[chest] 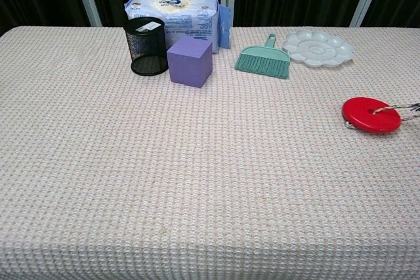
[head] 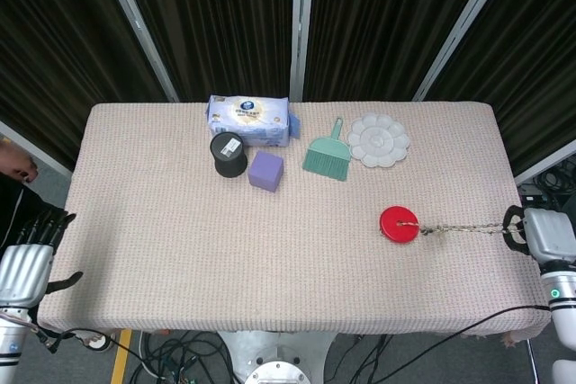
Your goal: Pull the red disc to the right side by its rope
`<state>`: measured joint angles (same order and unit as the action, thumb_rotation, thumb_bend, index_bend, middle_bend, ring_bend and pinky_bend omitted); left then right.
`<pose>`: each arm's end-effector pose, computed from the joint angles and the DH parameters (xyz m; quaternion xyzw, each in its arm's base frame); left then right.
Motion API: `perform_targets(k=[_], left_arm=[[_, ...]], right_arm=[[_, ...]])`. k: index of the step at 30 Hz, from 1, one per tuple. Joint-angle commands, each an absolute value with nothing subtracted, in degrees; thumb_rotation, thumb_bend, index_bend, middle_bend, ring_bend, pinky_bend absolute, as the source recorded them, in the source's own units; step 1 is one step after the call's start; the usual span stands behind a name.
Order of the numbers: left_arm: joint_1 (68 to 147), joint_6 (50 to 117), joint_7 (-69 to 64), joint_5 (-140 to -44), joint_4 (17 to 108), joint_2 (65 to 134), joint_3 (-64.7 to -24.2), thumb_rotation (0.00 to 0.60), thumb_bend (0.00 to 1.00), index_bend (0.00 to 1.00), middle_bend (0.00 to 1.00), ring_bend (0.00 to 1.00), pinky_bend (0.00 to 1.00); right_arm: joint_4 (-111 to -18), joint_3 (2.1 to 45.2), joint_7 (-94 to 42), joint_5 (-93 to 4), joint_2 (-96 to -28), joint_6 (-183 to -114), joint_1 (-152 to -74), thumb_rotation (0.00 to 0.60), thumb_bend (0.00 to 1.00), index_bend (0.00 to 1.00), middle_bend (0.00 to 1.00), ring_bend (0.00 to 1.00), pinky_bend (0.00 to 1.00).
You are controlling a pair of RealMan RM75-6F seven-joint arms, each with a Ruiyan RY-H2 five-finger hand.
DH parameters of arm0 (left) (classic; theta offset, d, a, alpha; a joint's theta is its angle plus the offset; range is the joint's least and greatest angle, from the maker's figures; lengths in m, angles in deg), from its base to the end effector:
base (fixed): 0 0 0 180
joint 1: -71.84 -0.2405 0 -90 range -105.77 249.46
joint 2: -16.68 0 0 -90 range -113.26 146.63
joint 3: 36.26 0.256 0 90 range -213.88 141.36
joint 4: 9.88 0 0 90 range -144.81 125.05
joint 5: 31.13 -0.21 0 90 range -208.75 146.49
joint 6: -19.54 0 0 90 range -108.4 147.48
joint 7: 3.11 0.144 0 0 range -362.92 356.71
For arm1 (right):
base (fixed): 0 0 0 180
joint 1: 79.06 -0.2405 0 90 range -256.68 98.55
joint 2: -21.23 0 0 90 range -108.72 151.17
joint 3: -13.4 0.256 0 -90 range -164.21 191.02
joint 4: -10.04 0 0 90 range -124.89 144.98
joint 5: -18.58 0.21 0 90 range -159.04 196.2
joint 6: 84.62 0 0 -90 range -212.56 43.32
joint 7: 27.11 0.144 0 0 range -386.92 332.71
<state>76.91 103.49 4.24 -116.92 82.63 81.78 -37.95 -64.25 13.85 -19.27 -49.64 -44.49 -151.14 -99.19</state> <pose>-0.3114 0.1776 0.1480 -0.6228 -0.3656 -0.3460 0.5990 -0.3724 -0.2692 0.1733 0.5940 -0.4329 0.2884 0.6137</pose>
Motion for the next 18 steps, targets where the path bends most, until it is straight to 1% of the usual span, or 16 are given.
perform_targets(k=[1,6,10,14,18], left_arm=[[77.00,103.48,4.32,-116.97,82.73,81.81,-38.00,0.600,0.00,0.13,0.10,0.04,0.13],[77.17,103.53,4.63,-117.13,83.01,81.99,-38.03,0.600,0.00,0.13,0.10,0.04,0.13],[77.11,103.62,4.69,-117.03,82.98,81.95,-38.00,0.600,0.00,0.13,0.10,0.04,0.13],[77.08,103.69,4.59,-116.96,82.81,82.02,-37.99,0.600,0.00,0.13,0.10,0.04,0.13],[77.11,103.81,4.42,-117.10,82.61,82.48,-37.96,0.600,0.00,0.13,0.10,0.04,0.13]], right_arm=[[-64.24,14.49,-17.96,-50.49,-44.12,-151.23,-98.39,0.600,0.44,1.00,0.97,0.40,0.00],[-68.54,15.49,-18.39,-56.67,-44.91,-153.51,-99.81,0.600,0.44,1.00,0.97,0.40,0.00],[-72.59,17.91,-20.74,-60.36,-47.11,-154.24,-102.99,0.600,0.44,1.00,0.97,0.40,0.00],[-75.44,21.41,-25.22,-61.61,-50.95,-151.77,-108.25,0.600,0.44,1.00,0.97,0.40,0.00],[-73.96,23.09,-32.12,-60.33,-55.76,-148.31,-112.31,0.600,0.43,1.00,0.97,0.40,0.00]])
